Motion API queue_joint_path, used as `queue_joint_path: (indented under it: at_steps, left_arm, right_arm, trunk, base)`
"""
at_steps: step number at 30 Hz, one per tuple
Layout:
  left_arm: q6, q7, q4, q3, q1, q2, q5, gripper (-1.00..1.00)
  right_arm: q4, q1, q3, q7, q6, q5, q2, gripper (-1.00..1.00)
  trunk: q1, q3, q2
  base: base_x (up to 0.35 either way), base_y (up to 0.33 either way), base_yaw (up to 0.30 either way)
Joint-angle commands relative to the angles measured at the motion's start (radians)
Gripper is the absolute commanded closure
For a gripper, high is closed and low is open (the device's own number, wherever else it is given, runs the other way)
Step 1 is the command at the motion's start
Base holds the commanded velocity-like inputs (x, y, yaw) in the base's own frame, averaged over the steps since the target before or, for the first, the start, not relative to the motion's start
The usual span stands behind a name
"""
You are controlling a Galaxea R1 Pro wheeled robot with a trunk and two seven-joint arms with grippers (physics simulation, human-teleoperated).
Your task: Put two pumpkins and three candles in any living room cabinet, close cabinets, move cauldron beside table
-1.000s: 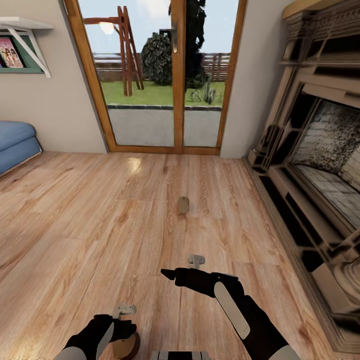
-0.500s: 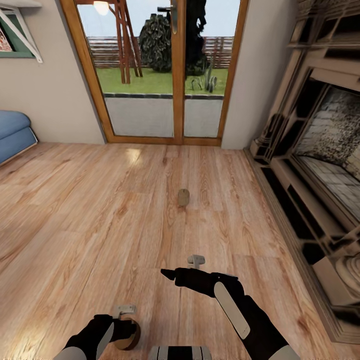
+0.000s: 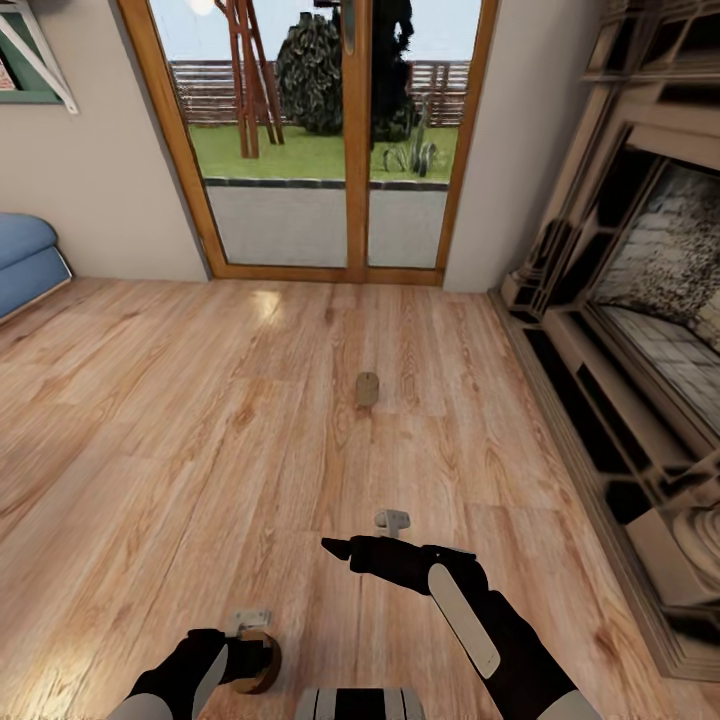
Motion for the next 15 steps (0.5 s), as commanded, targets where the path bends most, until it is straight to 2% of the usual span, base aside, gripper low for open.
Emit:
queue_joint_path:
  at_steps: [1, 4, 15]
  left_arm:
    - [0.000, 0.000, 0.000, 0.000, 0.000, 0.000, 0.000, -1.00]
    - [0.000, 0.000, 0.000, 0.000, 0.000, 0.000, 0.000, -1.00]
    - [0.000, 0.001, 0.000, 0.000, 0.000, -0.001, 0.000, -1.00]
  right_arm:
    - [0.000, 0.000, 0.000, 0.000, 0.000, 0.000, 0.000, -1.00]
    - [0.000, 0.000, 0.000, -0.001, 0.000, 0.000, 0.000, -1.00]
    - [0.000, 0.000, 0.001, -0.001, -0.001, 0.000, 0.000, -1.00]
  trunk:
    - [0.000, -0.004, 0.000]
    - [0.002, -0.016, -0.001]
    - [0.002, -0.016, -0.001]
  base:
    - [0.000, 0.000, 0.000]
    - [0.000, 0.000, 0.000]
    - [0.000, 0.000, 0.000]
